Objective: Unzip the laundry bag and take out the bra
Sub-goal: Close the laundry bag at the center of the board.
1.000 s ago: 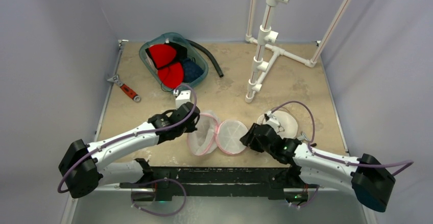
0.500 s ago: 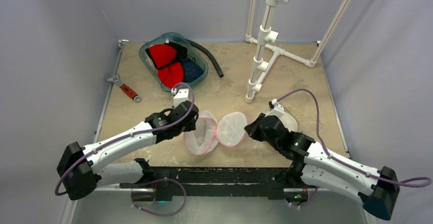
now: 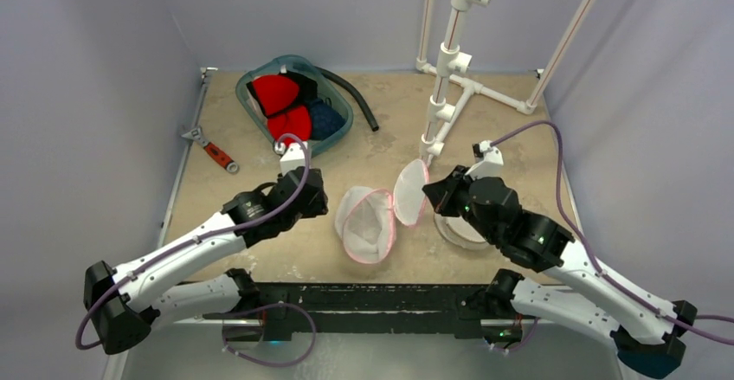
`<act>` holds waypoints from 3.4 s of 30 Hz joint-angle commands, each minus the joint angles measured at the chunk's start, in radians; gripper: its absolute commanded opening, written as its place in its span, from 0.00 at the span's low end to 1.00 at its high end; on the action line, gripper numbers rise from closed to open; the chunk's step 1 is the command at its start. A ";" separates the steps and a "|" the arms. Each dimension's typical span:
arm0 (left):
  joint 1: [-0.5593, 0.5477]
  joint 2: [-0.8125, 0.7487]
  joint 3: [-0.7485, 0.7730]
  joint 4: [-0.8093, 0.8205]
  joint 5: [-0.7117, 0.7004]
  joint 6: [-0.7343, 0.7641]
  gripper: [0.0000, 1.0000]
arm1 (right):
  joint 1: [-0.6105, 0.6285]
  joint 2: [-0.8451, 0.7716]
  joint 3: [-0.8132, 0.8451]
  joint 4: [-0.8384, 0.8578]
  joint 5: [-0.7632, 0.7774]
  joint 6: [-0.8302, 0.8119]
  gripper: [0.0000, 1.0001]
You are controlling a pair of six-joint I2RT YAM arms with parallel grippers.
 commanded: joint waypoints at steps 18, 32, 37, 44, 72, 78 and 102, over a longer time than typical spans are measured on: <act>0.003 -0.260 -0.269 0.547 0.434 -0.021 0.77 | -0.002 0.278 0.097 0.186 -0.295 -0.410 0.00; -0.260 -0.118 -0.323 0.862 0.237 0.125 0.82 | -0.003 0.413 0.134 0.170 -0.322 -0.168 0.00; -0.288 -0.101 -0.349 0.877 0.100 0.153 0.81 | -0.003 0.418 0.138 0.205 -0.394 -0.109 0.00; -0.312 -0.003 -0.307 0.891 0.101 0.176 0.71 | -0.003 0.451 0.158 0.212 -0.412 -0.081 0.00; -0.333 -0.306 -0.511 0.784 0.070 -0.050 0.00 | -0.043 0.245 0.015 0.237 -0.307 -0.108 0.74; -0.333 -0.505 -0.661 0.689 0.028 -0.245 0.00 | -0.073 0.232 -0.135 0.368 -0.378 -0.074 0.66; -0.332 -0.651 -0.621 0.425 -0.065 -0.301 0.00 | -0.084 0.673 -0.310 0.905 -0.613 -0.014 0.46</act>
